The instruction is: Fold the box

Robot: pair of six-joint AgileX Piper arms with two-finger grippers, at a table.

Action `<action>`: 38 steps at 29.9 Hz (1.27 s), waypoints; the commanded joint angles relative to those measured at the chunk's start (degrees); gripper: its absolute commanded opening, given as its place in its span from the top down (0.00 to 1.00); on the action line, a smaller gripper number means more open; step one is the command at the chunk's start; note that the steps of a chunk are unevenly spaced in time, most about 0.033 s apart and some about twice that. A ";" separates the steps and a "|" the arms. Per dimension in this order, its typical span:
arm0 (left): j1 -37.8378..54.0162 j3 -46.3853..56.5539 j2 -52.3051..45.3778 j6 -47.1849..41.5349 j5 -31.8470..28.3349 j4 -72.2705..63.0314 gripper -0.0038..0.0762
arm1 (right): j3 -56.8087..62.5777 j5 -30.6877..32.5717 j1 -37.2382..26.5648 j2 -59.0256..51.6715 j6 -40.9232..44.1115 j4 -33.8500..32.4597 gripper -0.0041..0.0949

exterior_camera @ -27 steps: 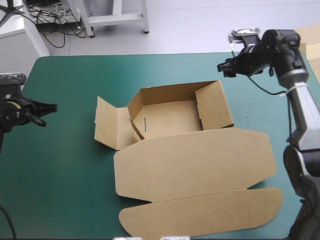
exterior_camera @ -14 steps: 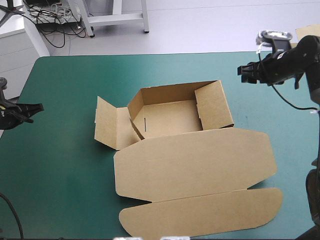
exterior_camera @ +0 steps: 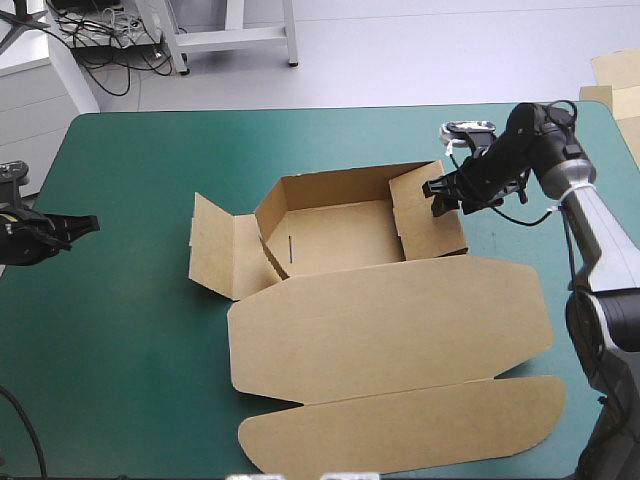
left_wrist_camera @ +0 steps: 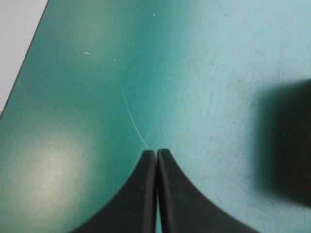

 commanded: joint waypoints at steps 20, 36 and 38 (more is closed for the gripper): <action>-0.02 -1.77 -1.28 1.54 1.67 -3.73 0.96 | -1.49 -3.19 0.80 5.67 1.02 -5.56 0.97; -0.02 -1.77 -1.28 1.79 1.56 -3.32 0.96 | -4.40 -0.79 0.70 4.69 7.29 -14.82 0.97; -0.02 -1.77 -1.28 1.79 1.45 -3.32 0.96 | -4.40 -0.59 0.70 4.66 7.52 -15.12 0.97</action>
